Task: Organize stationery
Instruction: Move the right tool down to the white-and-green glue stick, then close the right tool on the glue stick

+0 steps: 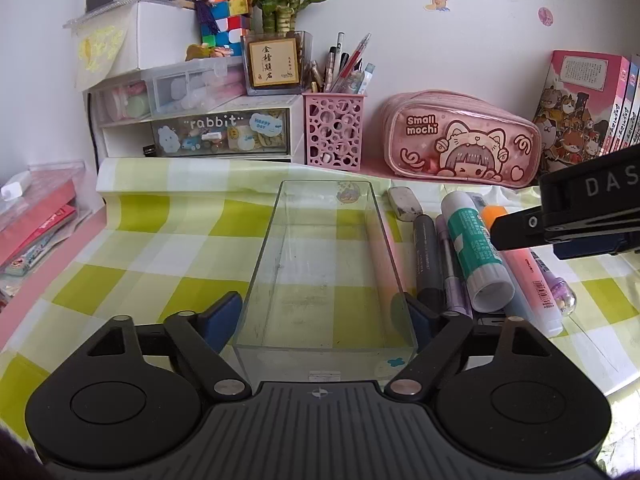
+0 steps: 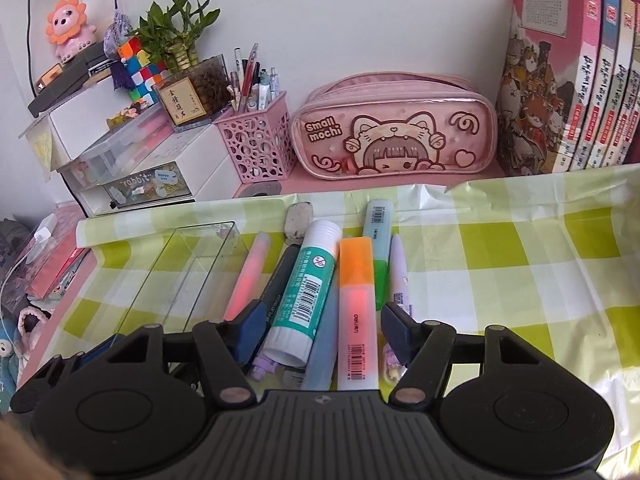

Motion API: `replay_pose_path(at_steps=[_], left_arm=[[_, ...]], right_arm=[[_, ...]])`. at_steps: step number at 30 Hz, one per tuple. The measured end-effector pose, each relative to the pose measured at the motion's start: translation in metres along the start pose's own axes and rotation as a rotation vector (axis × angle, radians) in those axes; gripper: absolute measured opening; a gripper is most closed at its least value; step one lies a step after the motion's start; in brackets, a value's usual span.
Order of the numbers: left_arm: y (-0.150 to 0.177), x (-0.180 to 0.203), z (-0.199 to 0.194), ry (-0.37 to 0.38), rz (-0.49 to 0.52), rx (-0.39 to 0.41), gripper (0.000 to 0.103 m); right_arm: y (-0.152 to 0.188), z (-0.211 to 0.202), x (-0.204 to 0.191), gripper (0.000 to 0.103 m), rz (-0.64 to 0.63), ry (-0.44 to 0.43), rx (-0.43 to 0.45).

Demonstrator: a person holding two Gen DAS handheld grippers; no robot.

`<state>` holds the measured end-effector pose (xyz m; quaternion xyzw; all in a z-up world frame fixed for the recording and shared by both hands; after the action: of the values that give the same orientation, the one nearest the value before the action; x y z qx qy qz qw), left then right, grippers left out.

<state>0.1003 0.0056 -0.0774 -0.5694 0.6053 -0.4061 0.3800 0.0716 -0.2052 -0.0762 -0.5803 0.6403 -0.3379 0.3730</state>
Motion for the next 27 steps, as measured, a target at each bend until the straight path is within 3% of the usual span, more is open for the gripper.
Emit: replay_pose_path(at_steps=[4,11,13,17,21,22,23,26,27], left_arm=[[0.004,0.001,-0.001,-0.005,0.01,-0.002,0.073],[0.006,0.001,-0.003,0.007,0.011,-0.01,0.073],[0.006,0.001,-0.003,0.01,0.01,-0.012,0.073],[0.006,0.001,-0.003,0.014,0.007,-0.01,0.073],[0.007,0.001,-0.004,0.017,0.001,-0.009,0.073],[0.007,0.001,-0.004,0.016,0.001,-0.008,0.073],[0.007,0.002,-0.004,0.016,0.002,-0.004,0.073],[0.007,0.002,-0.004,0.016,0.004,-0.002,0.073],[0.007,0.002,-0.004,0.017,0.004,-0.001,0.073]], right_arm=[[-0.004,0.013,-0.01,0.049,-0.002,-0.028,-0.029],[-0.003,0.036,-0.018,0.036,-0.079,0.017,-0.089],[-0.002,0.041,-0.021,0.025,-0.101,0.028,-0.108],[-0.004,0.044,-0.022,0.024,-0.128,0.058,-0.113],[-0.007,0.041,-0.017,0.019,-0.05,0.047,-0.112],[-0.008,0.039,-0.016,0.013,-0.028,0.041,-0.11],[-0.011,0.036,-0.015,0.002,-0.005,0.035,-0.094],[-0.022,0.027,-0.011,0.0,0.069,0.021,-0.075],[-0.024,0.027,-0.01,0.0,0.038,0.052,-0.057]])
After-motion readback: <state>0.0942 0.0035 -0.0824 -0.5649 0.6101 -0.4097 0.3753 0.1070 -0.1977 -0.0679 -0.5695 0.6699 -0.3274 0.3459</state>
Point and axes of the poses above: each gripper's, at about its wrist camera, not at the fingertips, and z roughly the way its jaws point, x to its right, y to its underside, the point moved 9 cm from there along z, roughly the way its jaws point, and after that the axes turned 12 degrees about x, right-handed, at the moved point
